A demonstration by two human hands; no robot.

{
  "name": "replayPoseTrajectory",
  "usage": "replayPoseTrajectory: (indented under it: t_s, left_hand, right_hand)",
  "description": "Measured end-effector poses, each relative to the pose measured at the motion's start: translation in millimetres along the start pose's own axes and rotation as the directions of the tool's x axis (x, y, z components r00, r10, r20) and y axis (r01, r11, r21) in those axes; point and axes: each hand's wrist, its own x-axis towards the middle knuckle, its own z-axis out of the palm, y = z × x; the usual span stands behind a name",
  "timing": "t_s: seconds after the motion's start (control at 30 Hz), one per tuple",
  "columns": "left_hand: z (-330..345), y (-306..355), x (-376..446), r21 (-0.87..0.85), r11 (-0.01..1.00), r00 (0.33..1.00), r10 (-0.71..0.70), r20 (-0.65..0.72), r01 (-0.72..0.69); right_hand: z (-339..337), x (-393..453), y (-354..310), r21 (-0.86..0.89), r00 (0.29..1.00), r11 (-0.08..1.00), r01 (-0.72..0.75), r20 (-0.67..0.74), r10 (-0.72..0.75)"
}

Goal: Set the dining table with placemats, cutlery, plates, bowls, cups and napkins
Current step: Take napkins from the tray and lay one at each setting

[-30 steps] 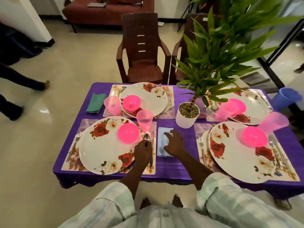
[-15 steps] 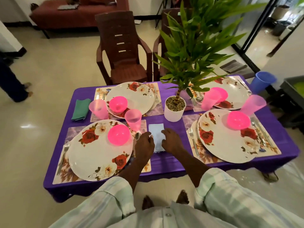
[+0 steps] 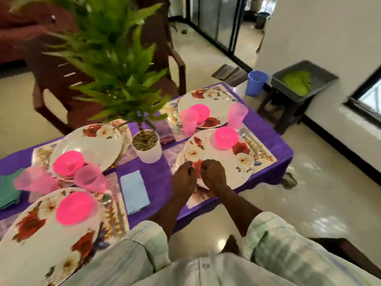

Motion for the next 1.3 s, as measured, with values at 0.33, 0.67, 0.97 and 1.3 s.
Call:
replayPoseTrajectory:
  t_s: [0.33,0.67,0.97,1.3]
  left_hand:
    - [185,158,26,-0.079,0.987,0.97,0.154,0.188,-0.142]
    - [308,243,71,-0.053,0.957,0.893,0.285,0.347,-0.285]
    - [396,293,117,-0.019,0.968,0.839,0.226,0.495,-0.25]
    - [507,339,169,0.26,0.923,0.744,0.041,0.667,-0.285]
  right_hand:
    - [-131,14,204,-0.059,0.916,0.915,-0.4,-0.063,0.397]
    - [-175,38,341,-0.057,0.854,0.857,-0.512,-0.138,0.502]
    - [-206,89,426,-0.203,0.831,0.811,-0.549,-0.029,0.555]
    - [-259,160,540,-0.157,0.792,0.82,-0.55,0.212,0.572]
